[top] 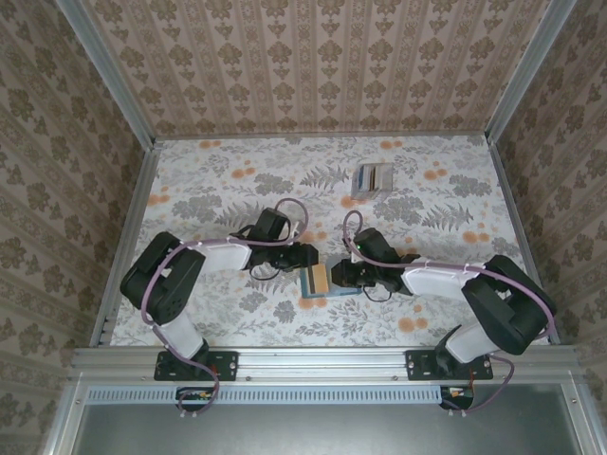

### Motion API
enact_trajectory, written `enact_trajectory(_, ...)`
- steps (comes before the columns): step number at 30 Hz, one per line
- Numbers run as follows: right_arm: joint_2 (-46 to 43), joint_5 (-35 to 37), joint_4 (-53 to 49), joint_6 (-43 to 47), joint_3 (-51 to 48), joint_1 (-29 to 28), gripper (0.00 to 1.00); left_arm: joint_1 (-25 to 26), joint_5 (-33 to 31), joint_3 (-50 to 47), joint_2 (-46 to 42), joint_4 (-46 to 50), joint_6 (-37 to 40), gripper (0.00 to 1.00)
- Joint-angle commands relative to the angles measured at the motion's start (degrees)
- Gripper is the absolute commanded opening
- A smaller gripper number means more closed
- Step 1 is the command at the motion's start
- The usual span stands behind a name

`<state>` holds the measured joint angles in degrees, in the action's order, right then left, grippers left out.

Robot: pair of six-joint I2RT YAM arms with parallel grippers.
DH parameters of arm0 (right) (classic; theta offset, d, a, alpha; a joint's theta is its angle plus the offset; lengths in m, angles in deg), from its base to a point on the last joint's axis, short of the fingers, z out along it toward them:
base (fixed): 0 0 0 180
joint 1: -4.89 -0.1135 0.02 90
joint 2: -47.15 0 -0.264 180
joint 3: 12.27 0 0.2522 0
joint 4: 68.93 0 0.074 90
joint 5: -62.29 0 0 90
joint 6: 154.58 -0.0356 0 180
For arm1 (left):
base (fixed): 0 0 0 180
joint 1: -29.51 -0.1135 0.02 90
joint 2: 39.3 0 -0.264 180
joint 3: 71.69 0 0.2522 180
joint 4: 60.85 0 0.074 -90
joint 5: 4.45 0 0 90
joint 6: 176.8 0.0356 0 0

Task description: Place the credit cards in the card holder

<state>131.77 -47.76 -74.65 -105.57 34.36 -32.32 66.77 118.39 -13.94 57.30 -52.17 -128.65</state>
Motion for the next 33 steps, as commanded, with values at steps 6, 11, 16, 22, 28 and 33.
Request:
enact_trajectory(6, 1.5, -5.1, 7.6, -2.3, 1.9, -0.7, 0.43, -3.1, 1.4, -3.0, -5.0, 0.0, 0.9, 0.46)
enact_trajectory(11, 4.3, -7.9, 14.0, -5.8, 1.5, -0.8, 0.43, -4.5, 2.4, -4.6, -6.2, -0.4, 0.7, 0.46)
enact_trajectory(16, 9.0, -10.6, 17.9, -8.5, 2.3, -1.0, 0.42, -6.4, 2.3, -6.3, -7.7, -0.2, 0.7, 0.46)
enact_trajectory(22, 9.9, -11.2, 18.5, -9.7, 3.4, -0.1, 0.44, -9.9, 0.1, -7.1, -11.3, 4.5, 3.1, 0.46)
enact_trajectory(28, 2.7, -2.4, 2.1, -1.0, 10.2, 3.7, 0.50, -12.7, -6.3, -7.3, -15.4, 10.6, 4.4, 0.46)
enact_trajectory(33, 0.0, 10.7, -8.9, 6.4, 18.7, 9.7, 0.54, -12.8, -8.4, -6.1, -16.6, 12.3, 5.4, 0.47)
